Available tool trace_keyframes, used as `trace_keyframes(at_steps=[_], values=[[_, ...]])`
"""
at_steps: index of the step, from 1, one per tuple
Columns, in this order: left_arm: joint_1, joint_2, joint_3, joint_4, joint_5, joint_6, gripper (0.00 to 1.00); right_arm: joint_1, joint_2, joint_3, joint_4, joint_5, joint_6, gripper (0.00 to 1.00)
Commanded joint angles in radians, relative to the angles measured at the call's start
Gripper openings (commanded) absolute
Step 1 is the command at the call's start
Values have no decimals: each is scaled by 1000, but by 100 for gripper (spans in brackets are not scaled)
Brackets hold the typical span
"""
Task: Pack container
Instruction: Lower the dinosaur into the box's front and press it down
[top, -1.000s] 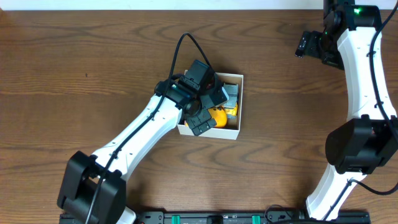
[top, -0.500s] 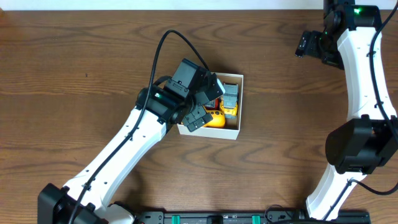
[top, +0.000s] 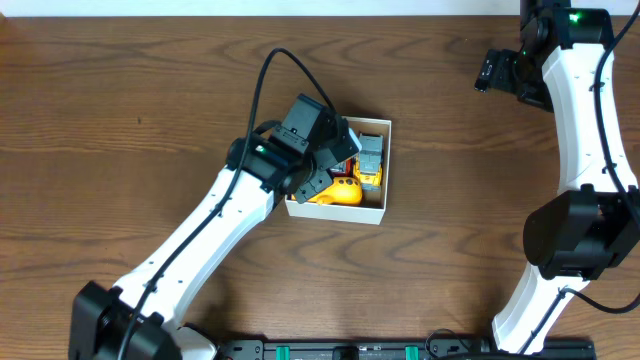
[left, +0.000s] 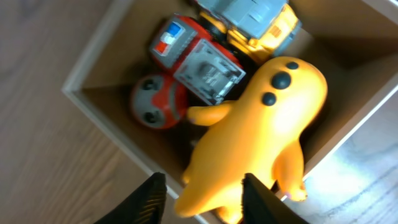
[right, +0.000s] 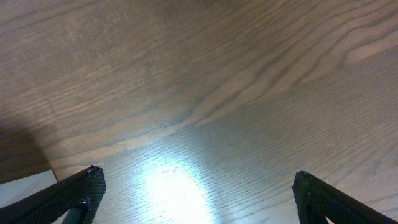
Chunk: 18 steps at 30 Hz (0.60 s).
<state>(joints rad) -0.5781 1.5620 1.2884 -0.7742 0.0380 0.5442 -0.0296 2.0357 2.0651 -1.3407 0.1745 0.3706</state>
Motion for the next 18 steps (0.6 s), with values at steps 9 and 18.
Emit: trace_keyframes(at_steps=[9,18], values=[[0,137,-10,-51,81,-52,29,-2,9,-5,2,2,-5,99],[0,285,-16,-84,157,-52,29,-2,9,-5,3,1,-5,99]])
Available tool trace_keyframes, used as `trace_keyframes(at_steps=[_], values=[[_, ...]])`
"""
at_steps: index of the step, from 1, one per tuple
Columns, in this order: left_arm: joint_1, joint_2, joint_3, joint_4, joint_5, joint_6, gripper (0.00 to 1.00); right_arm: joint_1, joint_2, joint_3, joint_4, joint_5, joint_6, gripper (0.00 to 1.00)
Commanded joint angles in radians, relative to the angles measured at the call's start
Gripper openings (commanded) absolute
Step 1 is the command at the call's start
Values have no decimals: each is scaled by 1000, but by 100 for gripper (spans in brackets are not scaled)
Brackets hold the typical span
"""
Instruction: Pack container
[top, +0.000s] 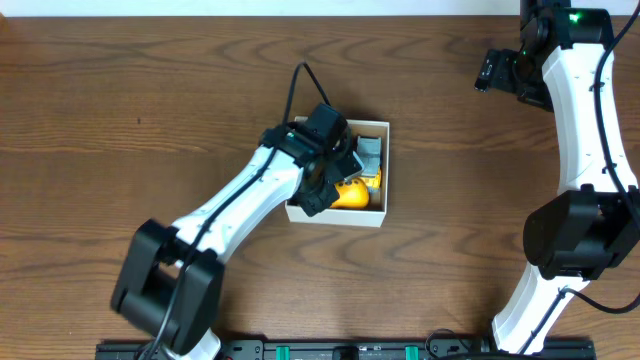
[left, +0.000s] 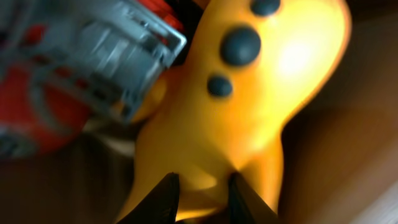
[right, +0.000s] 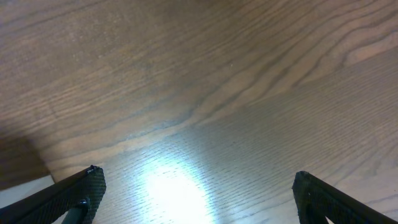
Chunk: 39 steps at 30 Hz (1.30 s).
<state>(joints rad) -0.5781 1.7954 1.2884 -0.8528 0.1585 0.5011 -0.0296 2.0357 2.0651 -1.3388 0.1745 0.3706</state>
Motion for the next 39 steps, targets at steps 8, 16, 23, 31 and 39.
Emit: trace_keyframes(at_steps=[8,16,23,31,39], values=[[0,31,1,-4,-26,-9,23,-2,9,-5,0,1,-5,99],[0,-166,25,-4,-110,-9,62,-2,9,-5,0,1,-6,99],[26,-341,25,-6,-126,-30,99,-2,9,-5,4,1,-6,99],[286,-398,25,45,-152,-334,98,10,9,-5,71,-34,-86,99],[553,-386,25,113,-151,-474,98,58,10,-5,266,-151,-192,99]])
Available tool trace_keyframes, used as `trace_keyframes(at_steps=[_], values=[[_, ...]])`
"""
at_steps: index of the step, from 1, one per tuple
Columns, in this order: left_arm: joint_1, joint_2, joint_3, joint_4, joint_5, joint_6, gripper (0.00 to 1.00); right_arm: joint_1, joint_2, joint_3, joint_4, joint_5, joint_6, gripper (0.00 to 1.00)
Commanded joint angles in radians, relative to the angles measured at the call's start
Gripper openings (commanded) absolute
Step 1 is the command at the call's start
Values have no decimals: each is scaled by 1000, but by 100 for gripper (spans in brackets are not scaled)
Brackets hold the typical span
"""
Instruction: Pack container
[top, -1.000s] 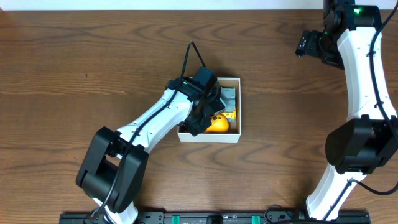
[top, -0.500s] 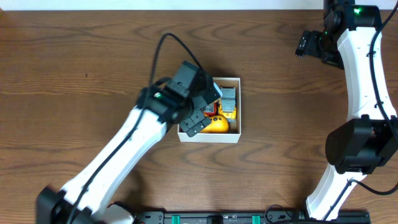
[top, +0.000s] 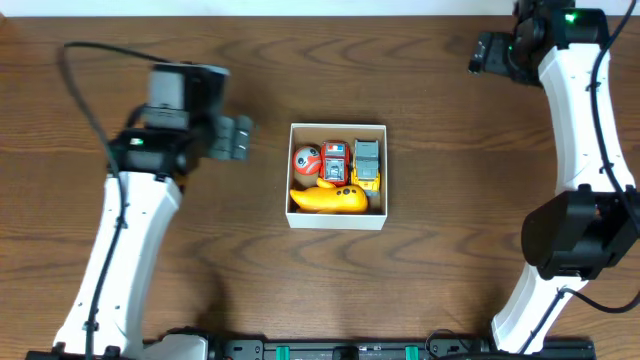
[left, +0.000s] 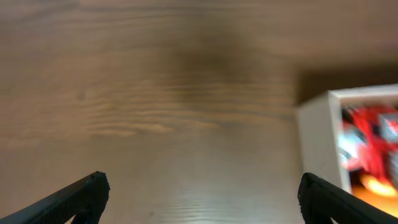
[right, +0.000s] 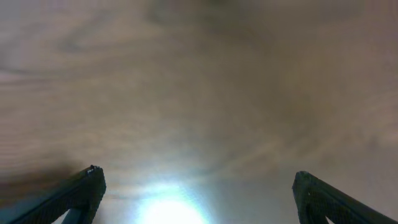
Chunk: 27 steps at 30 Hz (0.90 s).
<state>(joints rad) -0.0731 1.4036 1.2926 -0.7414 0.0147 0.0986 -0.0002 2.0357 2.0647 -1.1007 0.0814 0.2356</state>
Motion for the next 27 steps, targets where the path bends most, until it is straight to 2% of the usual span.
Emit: trace_keyframes(at_steps=[1,3,6,15,21,27], values=[[62,6,21,2,-8,-71,98,32,10,-5,59,-45,-58,99],[82,5,21,3,-8,-70,98,32,10,-5,132,14,-58,99],[98,6,21,20,-9,-13,98,29,8,-4,133,34,-67,99],[122,-52,16,-36,-8,-14,98,34,-24,-5,-7,46,-50,99],[122,-212,-79,-14,-7,-40,98,58,-90,-10,-112,50,-49,99],[114,-477,-296,110,-8,-63,98,149,-303,-177,-47,128,-19,99]])
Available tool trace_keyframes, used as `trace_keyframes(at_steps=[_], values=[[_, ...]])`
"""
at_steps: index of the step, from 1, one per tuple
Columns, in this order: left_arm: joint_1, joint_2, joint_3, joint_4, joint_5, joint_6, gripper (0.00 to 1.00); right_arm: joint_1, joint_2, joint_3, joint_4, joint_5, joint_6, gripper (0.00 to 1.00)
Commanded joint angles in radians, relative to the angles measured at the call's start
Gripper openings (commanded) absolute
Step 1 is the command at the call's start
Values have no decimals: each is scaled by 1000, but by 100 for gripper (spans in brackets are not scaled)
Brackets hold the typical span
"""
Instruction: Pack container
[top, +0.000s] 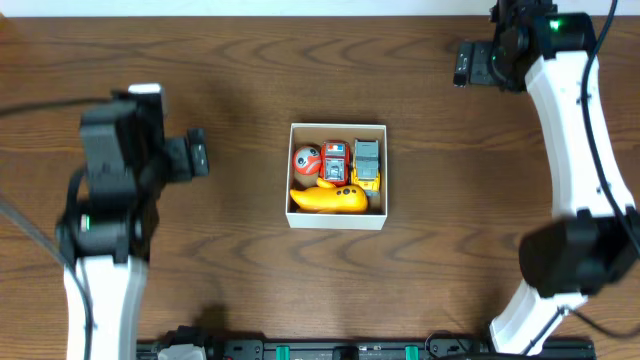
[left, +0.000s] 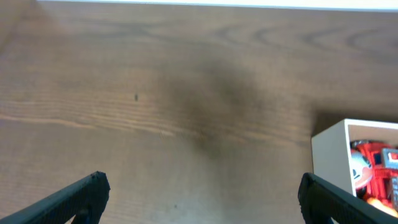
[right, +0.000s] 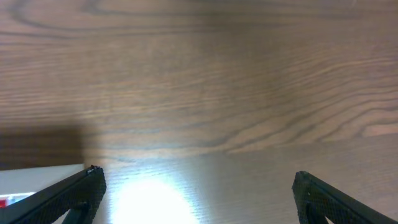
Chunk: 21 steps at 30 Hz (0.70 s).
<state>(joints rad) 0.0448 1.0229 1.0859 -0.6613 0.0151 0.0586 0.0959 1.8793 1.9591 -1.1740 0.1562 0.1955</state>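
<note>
A white box (top: 384, 172) stands mid-table holding a yellow figure (top: 328, 201), a red ball (top: 307, 159), a red truck (top: 335, 159) and a grey-and-yellow truck (top: 367, 163). My left gripper (top: 198, 160) hovers well left of the box, open and empty; its wrist view (left: 200, 202) shows bare wood and the box's left corner (left: 329, 149). My right gripper (top: 462, 65) hangs open at the far right, empty, over bare wood (right: 198, 196).
Dark wooden table (top: 230, 270) all round the box. A white strip runs along the table's far edge (top: 300, 8). The right arm's white links (top: 580, 150) stretch down the right side.
The left arm has drawn further left and toward the near side, its gripper still open. The right gripper has shifted a little left along the far edge. The box's contents are unchanged.
My left gripper was over the box with the yellow figure between its fingers, then pressed low into the box on it. It then stood open left of the box, the figure lying inside, and now is further left. The right gripper stayed open at the far right.
</note>
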Motion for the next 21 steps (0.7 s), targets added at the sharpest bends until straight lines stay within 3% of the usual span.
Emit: trace_keyframes(at_steps=[1,11,16,21], values=[[-10,-135,-121,41,-8,-23,98,69,-190,-117,48,57,22,99],[-81,-558,-356,14,-9,-42,98,174,-775,-757,219,58,81,99],[-81,-655,-357,-61,-9,-80,98,173,-1075,-1006,200,60,89,99],[-81,-681,-357,-83,-9,-83,98,172,-1280,-1132,220,97,89,99]])
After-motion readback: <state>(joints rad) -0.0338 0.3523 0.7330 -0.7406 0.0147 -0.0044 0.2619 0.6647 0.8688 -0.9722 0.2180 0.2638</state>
